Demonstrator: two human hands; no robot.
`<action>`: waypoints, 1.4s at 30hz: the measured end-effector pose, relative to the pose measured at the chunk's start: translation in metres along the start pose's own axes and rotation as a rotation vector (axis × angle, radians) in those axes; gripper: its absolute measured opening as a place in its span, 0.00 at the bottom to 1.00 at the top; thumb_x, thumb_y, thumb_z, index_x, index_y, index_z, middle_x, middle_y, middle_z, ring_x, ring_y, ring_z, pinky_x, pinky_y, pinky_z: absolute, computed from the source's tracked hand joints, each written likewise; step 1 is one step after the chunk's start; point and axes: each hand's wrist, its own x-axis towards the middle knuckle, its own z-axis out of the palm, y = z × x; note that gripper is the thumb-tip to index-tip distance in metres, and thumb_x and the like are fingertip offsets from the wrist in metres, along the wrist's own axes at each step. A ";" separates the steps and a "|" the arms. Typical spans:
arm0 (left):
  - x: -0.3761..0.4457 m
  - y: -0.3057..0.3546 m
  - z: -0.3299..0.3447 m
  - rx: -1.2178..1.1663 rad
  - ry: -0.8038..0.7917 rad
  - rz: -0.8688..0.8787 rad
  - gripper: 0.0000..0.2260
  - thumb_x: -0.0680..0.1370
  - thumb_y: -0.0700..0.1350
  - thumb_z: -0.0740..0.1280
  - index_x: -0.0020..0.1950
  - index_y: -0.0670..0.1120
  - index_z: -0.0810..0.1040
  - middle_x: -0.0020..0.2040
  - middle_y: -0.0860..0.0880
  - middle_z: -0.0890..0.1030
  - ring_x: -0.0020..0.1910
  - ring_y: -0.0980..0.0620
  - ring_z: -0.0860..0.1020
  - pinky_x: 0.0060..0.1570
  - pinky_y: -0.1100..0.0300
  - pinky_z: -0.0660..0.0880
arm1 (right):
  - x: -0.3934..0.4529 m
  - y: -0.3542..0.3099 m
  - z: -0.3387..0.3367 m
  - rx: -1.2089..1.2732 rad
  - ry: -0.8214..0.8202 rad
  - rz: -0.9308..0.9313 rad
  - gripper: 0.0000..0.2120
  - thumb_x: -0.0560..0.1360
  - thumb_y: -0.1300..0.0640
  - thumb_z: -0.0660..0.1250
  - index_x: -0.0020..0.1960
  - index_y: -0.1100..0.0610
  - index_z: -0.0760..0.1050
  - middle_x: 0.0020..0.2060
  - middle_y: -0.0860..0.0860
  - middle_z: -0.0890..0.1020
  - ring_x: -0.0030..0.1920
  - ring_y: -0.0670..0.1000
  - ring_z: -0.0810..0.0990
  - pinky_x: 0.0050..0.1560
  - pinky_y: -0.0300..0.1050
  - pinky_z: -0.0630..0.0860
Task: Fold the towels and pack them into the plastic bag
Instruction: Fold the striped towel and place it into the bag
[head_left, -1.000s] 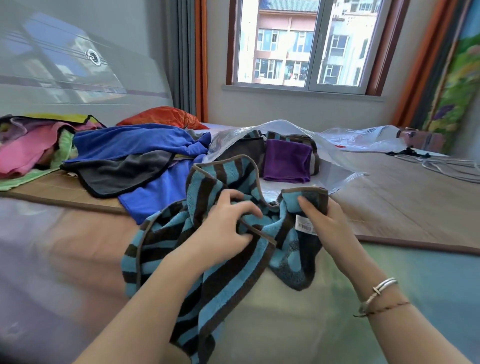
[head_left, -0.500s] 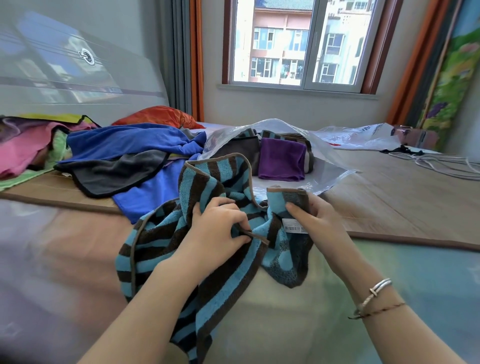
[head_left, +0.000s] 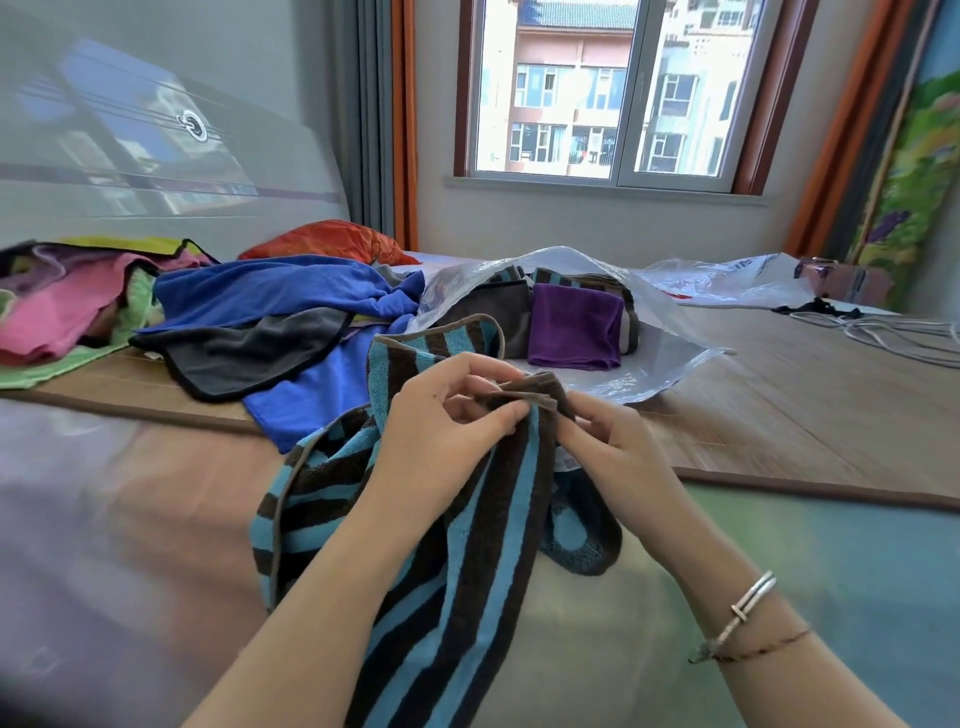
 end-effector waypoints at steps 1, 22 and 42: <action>0.000 0.002 0.000 -0.024 -0.002 -0.003 0.09 0.71 0.36 0.75 0.48 0.47 0.84 0.40 0.49 0.84 0.37 0.50 0.82 0.44 0.58 0.81 | 0.000 0.001 0.001 0.006 -0.011 -0.001 0.11 0.79 0.64 0.61 0.58 0.61 0.79 0.48 0.54 0.85 0.49 0.48 0.84 0.46 0.36 0.78; 0.005 -0.006 -0.005 0.223 0.130 0.051 0.04 0.73 0.41 0.74 0.46 0.48 0.84 0.42 0.52 0.80 0.34 0.64 0.75 0.36 0.72 0.70 | 0.000 0.004 0.019 0.043 -0.094 0.018 0.14 0.76 0.73 0.57 0.55 0.63 0.77 0.43 0.57 0.82 0.44 0.50 0.81 0.45 0.42 0.78; 0.016 -0.019 -0.078 -0.264 0.672 -0.238 0.02 0.78 0.40 0.67 0.48 0.43 0.75 0.39 0.47 0.81 0.31 0.60 0.80 0.35 0.66 0.76 | -0.019 0.008 0.049 -0.668 0.018 -0.423 0.19 0.73 0.59 0.68 0.51 0.46 0.58 0.55 0.46 0.74 0.48 0.50 0.79 0.42 0.55 0.78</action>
